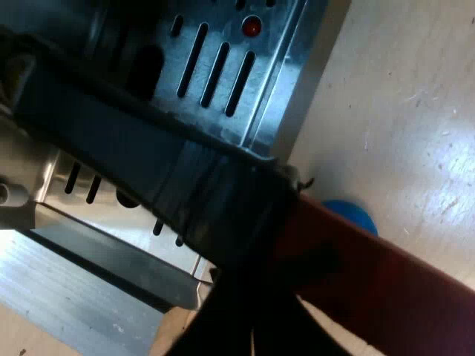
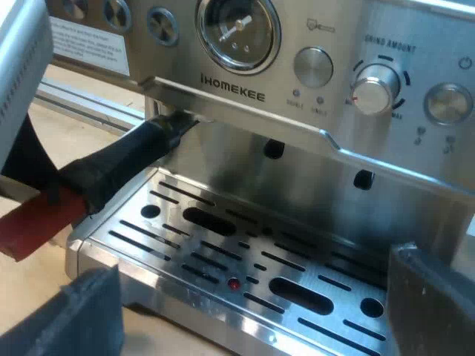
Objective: Put the handle in the coffee machine
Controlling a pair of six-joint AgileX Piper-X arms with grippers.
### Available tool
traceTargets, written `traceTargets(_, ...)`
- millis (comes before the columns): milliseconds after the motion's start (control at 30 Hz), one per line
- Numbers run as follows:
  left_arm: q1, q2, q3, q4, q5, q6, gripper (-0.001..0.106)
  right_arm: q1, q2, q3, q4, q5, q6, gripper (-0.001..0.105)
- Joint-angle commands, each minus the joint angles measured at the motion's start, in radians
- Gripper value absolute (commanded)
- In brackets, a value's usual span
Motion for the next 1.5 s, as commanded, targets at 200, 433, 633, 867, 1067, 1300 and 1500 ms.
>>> traceTargets(200,-0.034,0.004,-0.018,-0.185,0.665,-0.086,0.0,0.002,-0.012,-0.008,0.006,0.012,-0.01,0.074)
traceTargets(433,-0.034,0.004,-0.018,-0.185,0.726,-0.114,0.0,0.002,-0.012,-0.008,0.006,0.012,-0.01,0.074)
traceTargets(633,-0.034,0.004,-0.018,-0.168,0.765,-0.148,0.0,0.002,-0.012,-0.008,0.006,0.012,-0.01,0.074)
traceTargets(867,-0.034,0.004,-0.018,-0.156,0.825,-0.169,0.0,0.002,-0.012,-0.008,0.006,0.012,-0.01,0.074)
traceTargets(1067,-0.034,0.004,-0.018,-0.153,0.886,-0.193,0.0,0.002,-0.012,-0.008,0.006,0.012,-0.01,0.074)
traceTargets(1300,-0.034,-0.001,-0.018,-0.132,0.891,-0.218,0.0,0.002,-0.012,-0.008,0.006,0.012,-0.01,0.074)
traceTargets(1500,-0.034,-0.001,-0.018,-0.049,0.711,-0.182,0.0,0.002,-0.012,-0.008,0.006,0.012,-0.01,0.074)
